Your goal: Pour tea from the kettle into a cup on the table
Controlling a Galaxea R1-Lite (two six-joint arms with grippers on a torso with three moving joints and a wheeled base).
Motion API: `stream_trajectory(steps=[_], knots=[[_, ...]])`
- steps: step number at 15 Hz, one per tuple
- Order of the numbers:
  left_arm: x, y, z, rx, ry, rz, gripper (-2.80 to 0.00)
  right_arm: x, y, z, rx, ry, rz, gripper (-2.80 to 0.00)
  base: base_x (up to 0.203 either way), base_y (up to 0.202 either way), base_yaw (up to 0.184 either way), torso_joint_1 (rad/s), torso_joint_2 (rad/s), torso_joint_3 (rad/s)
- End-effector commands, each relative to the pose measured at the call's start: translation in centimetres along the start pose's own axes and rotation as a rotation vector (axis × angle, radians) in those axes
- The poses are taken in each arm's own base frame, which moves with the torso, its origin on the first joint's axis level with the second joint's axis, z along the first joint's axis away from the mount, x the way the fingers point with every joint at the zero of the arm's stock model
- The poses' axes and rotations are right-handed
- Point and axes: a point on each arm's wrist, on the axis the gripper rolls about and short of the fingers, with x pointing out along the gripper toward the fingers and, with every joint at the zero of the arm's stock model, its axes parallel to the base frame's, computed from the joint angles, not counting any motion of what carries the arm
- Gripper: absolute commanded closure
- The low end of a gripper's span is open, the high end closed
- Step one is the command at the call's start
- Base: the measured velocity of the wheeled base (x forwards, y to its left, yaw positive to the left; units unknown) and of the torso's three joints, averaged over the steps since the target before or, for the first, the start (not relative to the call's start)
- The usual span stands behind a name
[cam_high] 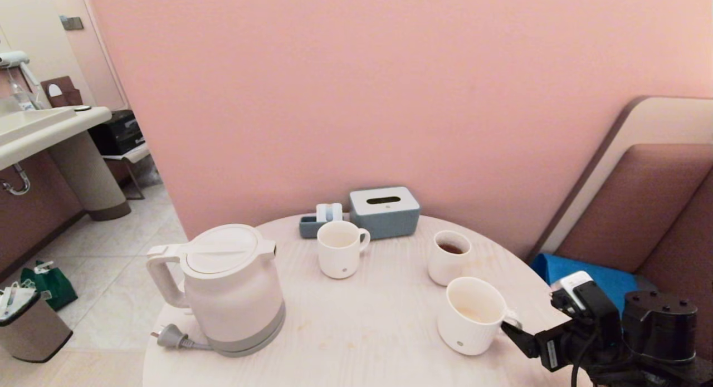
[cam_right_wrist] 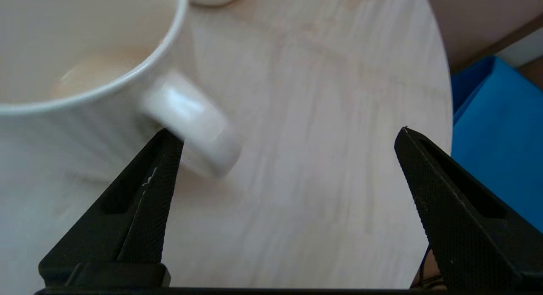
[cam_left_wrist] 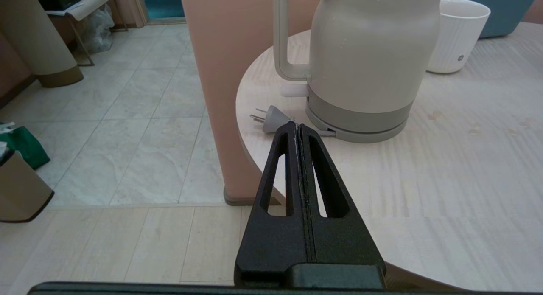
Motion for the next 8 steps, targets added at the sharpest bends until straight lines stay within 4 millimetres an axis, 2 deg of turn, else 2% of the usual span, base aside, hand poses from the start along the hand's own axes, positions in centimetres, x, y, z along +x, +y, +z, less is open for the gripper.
stream_trajectory(steps=[1,8], knots=[[0.0,0.0,0.0,0.000,0.000,0.001,0.00,-1.1,-0.1,0.7,-0.001,-0.035,0.008,-2.80,0.000,0.000,0.000,0.000,0.00,0.000],[0.0,0.0,0.0,0.000,0.000,0.001,0.00,-4.4,-0.5,1.7,0.007,-0.062,0.021,-2.80,0.000,0.000,0.000,0.000,0.00,0.000]])
